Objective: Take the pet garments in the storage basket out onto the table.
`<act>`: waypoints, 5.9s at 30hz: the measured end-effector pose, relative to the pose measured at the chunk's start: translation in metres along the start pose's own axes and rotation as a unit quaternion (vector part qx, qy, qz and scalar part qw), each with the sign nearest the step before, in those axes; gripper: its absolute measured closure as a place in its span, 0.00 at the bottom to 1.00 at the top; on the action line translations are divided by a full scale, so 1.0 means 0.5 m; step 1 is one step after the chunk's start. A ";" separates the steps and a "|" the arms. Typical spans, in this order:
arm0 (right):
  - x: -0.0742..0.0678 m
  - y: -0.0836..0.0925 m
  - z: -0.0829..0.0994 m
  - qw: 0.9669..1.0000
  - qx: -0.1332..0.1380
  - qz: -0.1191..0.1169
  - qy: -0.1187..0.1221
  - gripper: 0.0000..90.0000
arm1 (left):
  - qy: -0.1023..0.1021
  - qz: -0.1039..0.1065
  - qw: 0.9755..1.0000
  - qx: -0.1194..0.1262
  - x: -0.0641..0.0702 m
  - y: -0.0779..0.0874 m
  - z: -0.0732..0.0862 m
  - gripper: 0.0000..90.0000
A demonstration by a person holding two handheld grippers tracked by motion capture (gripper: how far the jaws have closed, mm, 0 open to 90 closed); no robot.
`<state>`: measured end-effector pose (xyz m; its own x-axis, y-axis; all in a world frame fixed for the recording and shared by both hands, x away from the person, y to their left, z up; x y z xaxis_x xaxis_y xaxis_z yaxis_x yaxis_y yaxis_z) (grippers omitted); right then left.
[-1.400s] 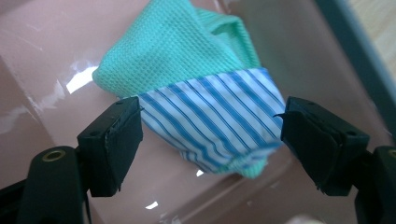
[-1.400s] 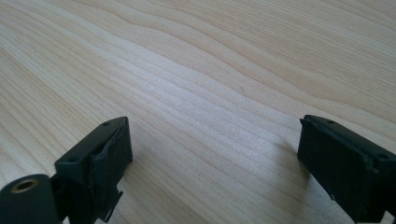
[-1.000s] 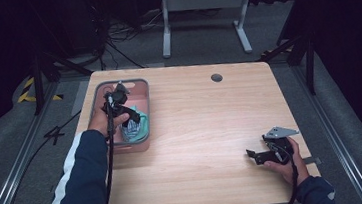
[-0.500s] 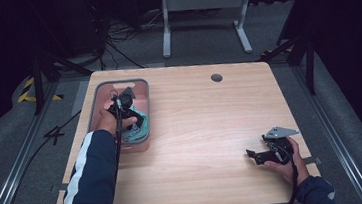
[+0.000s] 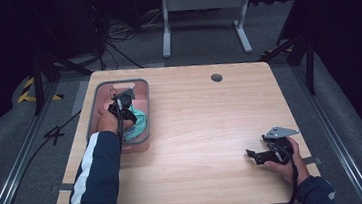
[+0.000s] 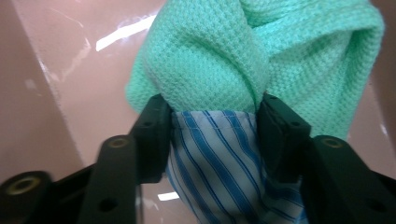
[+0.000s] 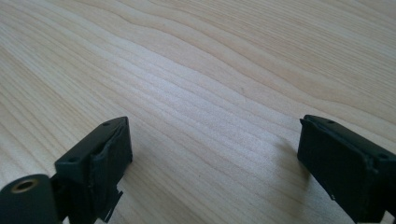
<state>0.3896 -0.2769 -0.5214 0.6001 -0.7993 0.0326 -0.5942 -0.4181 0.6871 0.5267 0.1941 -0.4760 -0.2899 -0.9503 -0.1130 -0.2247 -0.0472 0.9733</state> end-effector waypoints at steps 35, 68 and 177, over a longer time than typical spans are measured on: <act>0.000 0.000 0.000 1.000 0.000 -0.001 0.000 0.12 | 0.001 0.039 0.993 0.112 -0.048 0.126 0.001 0.78; 0.010 0.003 0.003 1.000 0.000 0.002 -0.002 0.12 | -0.084 0.096 0.973 0.190 0.068 0.268 -0.028 0.78; 0.013 0.004 0.005 1.000 0.000 0.005 -0.003 0.12 | -0.249 0.141 0.941 0.182 0.373 0.159 0.030 0.29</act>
<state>0.3912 -0.2841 -0.5215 0.5905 -0.8063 0.0347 -0.6007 -0.4104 0.6862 0.4410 0.0178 -0.4225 -0.7648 -0.6437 -0.0283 -0.3510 0.3794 0.8561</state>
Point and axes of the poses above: each handheld gripper's, and its own axes: y roughly backward along the jaws, z roughly out of its underside, x roughly to its right, the point moved 5 cm from there along -y, roughly forward along the jaws, and after that the axes turned 3 degrees about y, right-handed, at the moved point
